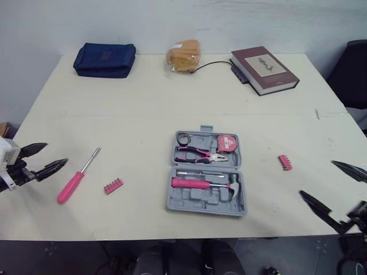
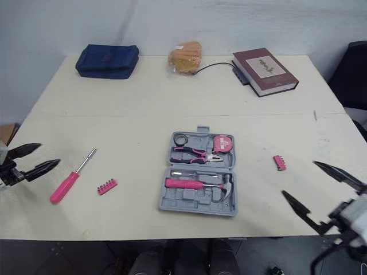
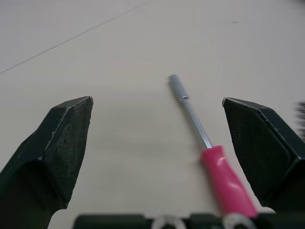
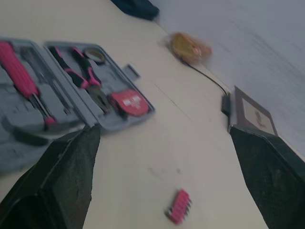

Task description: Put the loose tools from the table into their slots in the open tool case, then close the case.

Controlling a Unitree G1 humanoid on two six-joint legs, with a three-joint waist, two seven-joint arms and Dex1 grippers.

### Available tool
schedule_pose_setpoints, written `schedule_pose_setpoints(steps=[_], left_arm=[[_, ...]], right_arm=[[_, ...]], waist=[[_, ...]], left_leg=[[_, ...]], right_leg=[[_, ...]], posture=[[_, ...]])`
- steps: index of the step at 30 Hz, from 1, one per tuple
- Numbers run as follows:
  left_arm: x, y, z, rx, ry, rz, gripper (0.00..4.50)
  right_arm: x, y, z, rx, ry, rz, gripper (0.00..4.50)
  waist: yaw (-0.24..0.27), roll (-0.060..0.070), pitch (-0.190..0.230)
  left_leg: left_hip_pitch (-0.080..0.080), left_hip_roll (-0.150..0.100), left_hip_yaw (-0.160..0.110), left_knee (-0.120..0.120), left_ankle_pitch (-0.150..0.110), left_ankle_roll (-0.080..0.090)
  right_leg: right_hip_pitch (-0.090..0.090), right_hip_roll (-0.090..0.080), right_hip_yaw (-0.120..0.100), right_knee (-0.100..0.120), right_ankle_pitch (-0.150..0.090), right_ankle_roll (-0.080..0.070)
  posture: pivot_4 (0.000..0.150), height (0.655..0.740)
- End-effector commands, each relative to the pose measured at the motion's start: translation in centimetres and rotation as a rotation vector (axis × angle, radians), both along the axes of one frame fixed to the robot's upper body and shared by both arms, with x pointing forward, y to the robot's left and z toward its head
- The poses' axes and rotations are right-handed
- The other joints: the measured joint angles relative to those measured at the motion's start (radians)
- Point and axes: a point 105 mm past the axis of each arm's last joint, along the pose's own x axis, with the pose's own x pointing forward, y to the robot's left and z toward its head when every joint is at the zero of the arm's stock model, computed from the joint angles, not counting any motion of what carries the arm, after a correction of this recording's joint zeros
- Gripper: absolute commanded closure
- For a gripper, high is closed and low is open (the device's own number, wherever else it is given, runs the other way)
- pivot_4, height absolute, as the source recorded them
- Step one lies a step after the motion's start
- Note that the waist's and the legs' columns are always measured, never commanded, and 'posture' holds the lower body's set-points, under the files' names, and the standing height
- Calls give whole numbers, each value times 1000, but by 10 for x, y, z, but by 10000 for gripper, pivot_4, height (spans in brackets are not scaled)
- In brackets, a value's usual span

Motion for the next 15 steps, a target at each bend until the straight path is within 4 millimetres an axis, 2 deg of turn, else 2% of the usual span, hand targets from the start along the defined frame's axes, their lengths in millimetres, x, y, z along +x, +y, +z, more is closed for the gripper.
schedule_pose_setpoints(steps=[1, 6, 10, 15], left_arm=[[-18, -10, 9, 82, 44, -156, 813], [-34, -23, -8, 124, 157, -258, 813], [-20, -55, -29, 84, 129, -281, 813], [-12, -69, -43, 53, 143, -270, 813]], right_arm=[[2, 25, 4, 14, -13, 104, 0], [4, 52, 0, 27, -11, 214, 0], [2, 88, -6, 68, -2, 367, 0], [3, 97, -8, 78, -6, 412, 0]], waist=[[0, 0, 0], [1, 0, 0], [5, -1, 0], [5, -5, -1]], left_leg=[[0, 0, 0, 0, 1, -2], [0, 0, 1, 1, 2, -3], [0, -1, 0, 2, 2, 0], [-1, -1, -1, 3, 4, -3]], right_leg=[[0, 1, 0, 0, 0, 0], [0, 4, 0, 0, 0, 0], [1, 2, 0, 1, 0, 0], [0, 4, -1, 3, 0, 0]], posture=[[1500, 7400], [1500, 7400], [1500, 7400], [1500, 7400]])
